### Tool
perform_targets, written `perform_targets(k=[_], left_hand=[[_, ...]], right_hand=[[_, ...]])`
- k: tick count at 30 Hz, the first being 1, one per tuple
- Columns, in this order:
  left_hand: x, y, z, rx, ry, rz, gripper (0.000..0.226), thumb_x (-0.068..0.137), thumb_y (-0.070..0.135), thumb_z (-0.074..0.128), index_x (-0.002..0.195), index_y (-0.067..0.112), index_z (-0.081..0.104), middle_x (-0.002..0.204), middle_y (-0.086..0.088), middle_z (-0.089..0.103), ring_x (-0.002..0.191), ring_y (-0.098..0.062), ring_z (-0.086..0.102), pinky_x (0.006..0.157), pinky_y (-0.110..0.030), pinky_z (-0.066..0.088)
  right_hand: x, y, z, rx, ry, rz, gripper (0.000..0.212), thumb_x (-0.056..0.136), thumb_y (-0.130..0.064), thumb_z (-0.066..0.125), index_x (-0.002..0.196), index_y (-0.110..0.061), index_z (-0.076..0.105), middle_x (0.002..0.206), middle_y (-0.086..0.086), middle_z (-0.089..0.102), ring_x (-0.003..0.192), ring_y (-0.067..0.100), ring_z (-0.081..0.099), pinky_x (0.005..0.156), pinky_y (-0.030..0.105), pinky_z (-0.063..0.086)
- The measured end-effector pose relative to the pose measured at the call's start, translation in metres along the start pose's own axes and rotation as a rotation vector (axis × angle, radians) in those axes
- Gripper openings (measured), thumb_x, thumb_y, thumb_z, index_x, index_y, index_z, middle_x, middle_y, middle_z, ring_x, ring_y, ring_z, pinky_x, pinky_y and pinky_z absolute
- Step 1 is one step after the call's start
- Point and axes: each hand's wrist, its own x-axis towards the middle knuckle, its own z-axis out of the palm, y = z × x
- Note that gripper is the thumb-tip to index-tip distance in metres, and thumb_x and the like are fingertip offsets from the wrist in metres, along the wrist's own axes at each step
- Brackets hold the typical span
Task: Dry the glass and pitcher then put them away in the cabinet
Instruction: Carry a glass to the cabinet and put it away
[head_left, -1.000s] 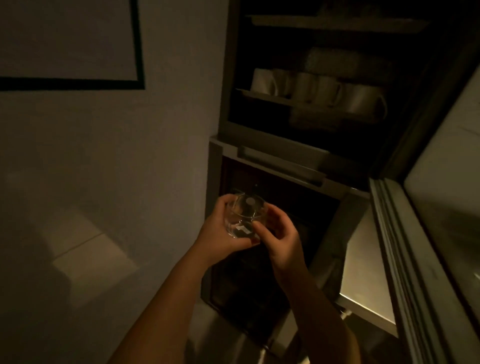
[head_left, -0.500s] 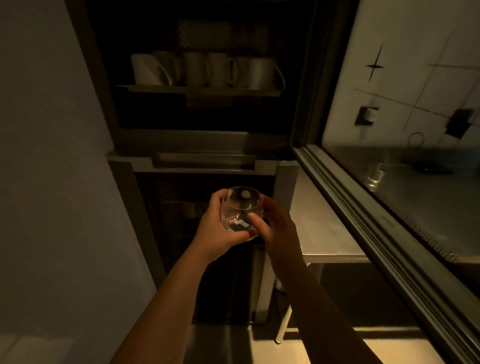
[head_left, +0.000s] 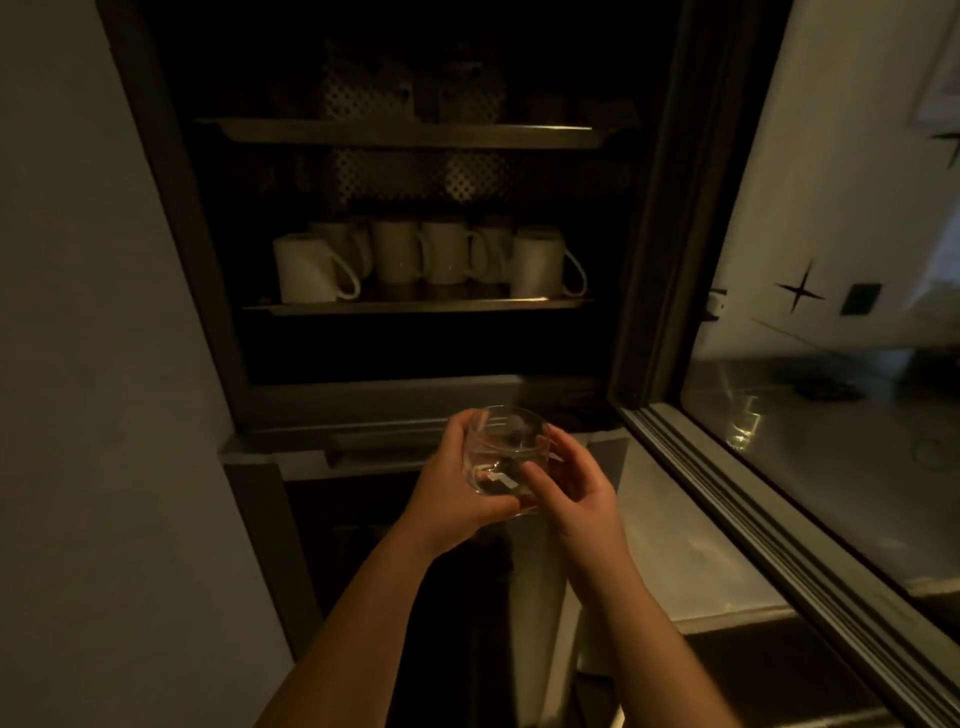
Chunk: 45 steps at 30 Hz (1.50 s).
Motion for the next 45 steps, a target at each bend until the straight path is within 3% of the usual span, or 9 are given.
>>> perform_targets(k=[6, 11, 14, 19, 23, 28, 34, 39, 45], left_hand=[[0.048, 0.005, -0.022, -0.014, 0.029, 0.054, 0.095, 0.061, 0.007, 0.088, 0.134, 0.036, 0.036, 0.127, 0.011, 0.053, 0.111, -0.007, 0.059, 0.084, -0.028, 0.056], [0.087, 0.026, -0.043, 0.056, 0.072, 0.136, 0.097, 0.059, 0.010, 0.090, 0.135, 0.035, 0.034, 0.126, 0.008, 0.054, 0.109, -0.006, 0.060, 0.081, -0.023, 0.055], [0.106, 0.040, -0.058, 0.158, 0.106, 0.200, 0.095, 0.059, 0.022, 0.091, 0.132, 0.042, 0.035, 0.128, 0.009, 0.055, 0.113, -0.009, 0.060, 0.089, -0.033, 0.055], [0.127, 0.061, -0.084, 0.290, 0.090, 0.303, 0.097, 0.056, 0.031, 0.092, 0.134, 0.045, 0.036, 0.134, 0.014, 0.050, 0.120, -0.006, 0.055, 0.094, -0.037, 0.053], [0.133, 0.075, -0.099, 0.410, 0.133, 0.393, 0.102, 0.057, 0.036, 0.092, 0.139, 0.047, 0.033, 0.138, 0.017, 0.043, 0.124, -0.001, 0.048, 0.096, -0.031, 0.051], [0.134, 0.084, -0.120, 0.053, 0.192, 0.389, 0.104, 0.056, 0.041, 0.090, 0.140, 0.051, 0.029, 0.139, 0.011, 0.047, 0.124, -0.003, 0.051, 0.094, -0.026, 0.050], [0.142, 0.094, -0.128, -0.269, 0.074, 0.295, 0.085, 0.066, 0.061, 0.076, 0.130, 0.010, 0.052, 0.125, -0.009, 0.064, 0.117, -0.026, 0.060, 0.097, -0.042, 0.049], [0.149, 0.105, -0.127, -0.424, 0.042, 0.257, 0.057, 0.084, 0.030, 0.066, 0.133, 0.008, 0.048, 0.127, -0.014, 0.061, 0.115, -0.030, 0.061, 0.093, -0.045, 0.053], [0.163, 0.137, -0.119, -0.477, 0.167, 0.384, 0.059, 0.069, 0.026, 0.079, 0.122, 0.017, 0.054, 0.115, -0.008, 0.068, 0.105, -0.025, 0.067, 0.083, -0.044, 0.056]], right_hand=[[0.052, -0.014, 0.011, -0.039, -0.059, -0.073, 0.060, 0.071, -0.037, 0.072, 0.128, -0.036, 0.052, 0.125, -0.009, 0.059, 0.111, 0.010, 0.060, 0.092, 0.041, 0.054], [0.096, -0.034, 0.020, -0.105, -0.147, -0.179, 0.064, 0.066, -0.039, 0.076, 0.122, -0.047, 0.045, 0.123, -0.015, 0.054, 0.108, 0.000, 0.058, 0.080, 0.022, 0.055], [0.120, -0.051, 0.029, -0.198, -0.165, -0.224, 0.079, 0.063, -0.044, 0.077, 0.131, -0.046, 0.037, 0.120, -0.023, 0.051, 0.110, -0.007, 0.054, 0.079, 0.015, 0.052], [0.155, -0.080, 0.045, -0.360, -0.203, -0.317, 0.113, 0.050, -0.062, 0.078, 0.145, -0.040, 0.022, 0.135, -0.016, 0.046, 0.122, 0.005, 0.049, 0.100, 0.032, 0.047], [0.171, -0.095, 0.059, -0.352, -0.186, -0.370, 0.088, 0.062, -0.037, 0.086, 0.136, -0.032, 0.039, 0.129, -0.011, 0.052, 0.109, -0.003, 0.055, 0.083, 0.014, 0.048], [0.177, -0.106, 0.072, 0.050, -0.184, -0.297, 0.079, 0.062, -0.028, 0.082, 0.131, -0.030, 0.045, 0.120, -0.013, 0.058, 0.103, 0.001, 0.063, 0.081, 0.026, 0.057], [0.182, -0.110, 0.087, 0.290, -0.193, -0.311, 0.080, 0.063, -0.028, 0.085, 0.132, -0.033, 0.044, 0.130, 0.000, 0.054, 0.109, 0.015, 0.064, 0.081, 0.033, 0.056], [0.188, -0.114, 0.088, 0.303, -0.219, -0.374, 0.083, 0.060, -0.031, 0.081, 0.133, -0.035, 0.042, 0.130, -0.002, 0.055, 0.112, 0.018, 0.063, 0.082, 0.034, 0.055], [0.202, -0.144, 0.068, 0.009, -0.209, -0.549, 0.084, 0.069, -0.029, 0.083, 0.140, -0.024, 0.040, 0.133, -0.002, 0.056, 0.119, 0.016, 0.058, 0.090, 0.036, 0.054]])
